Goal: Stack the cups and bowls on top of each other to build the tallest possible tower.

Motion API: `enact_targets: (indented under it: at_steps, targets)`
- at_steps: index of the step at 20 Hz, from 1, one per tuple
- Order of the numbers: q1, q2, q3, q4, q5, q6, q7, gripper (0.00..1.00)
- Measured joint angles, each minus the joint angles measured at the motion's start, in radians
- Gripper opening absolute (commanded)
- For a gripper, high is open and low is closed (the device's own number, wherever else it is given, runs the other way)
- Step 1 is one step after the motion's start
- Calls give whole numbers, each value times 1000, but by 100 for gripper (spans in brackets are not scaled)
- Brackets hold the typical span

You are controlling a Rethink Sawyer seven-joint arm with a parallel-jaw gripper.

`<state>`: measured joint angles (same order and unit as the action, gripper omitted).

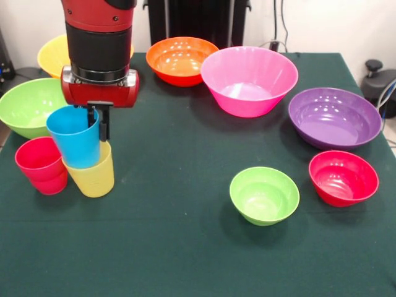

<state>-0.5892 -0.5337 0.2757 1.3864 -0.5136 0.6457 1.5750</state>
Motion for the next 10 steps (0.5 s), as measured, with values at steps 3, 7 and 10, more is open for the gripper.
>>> enact_targets:
  at_steps: [3, 7, 10]
  targets:
    - [0, 1, 0, 2, 0, 0, 0, 0]
    - [0, 8, 0, 2, 0, 0, 0, 0]
    - [0, 16, 0, 4, 0, 0, 0, 0]
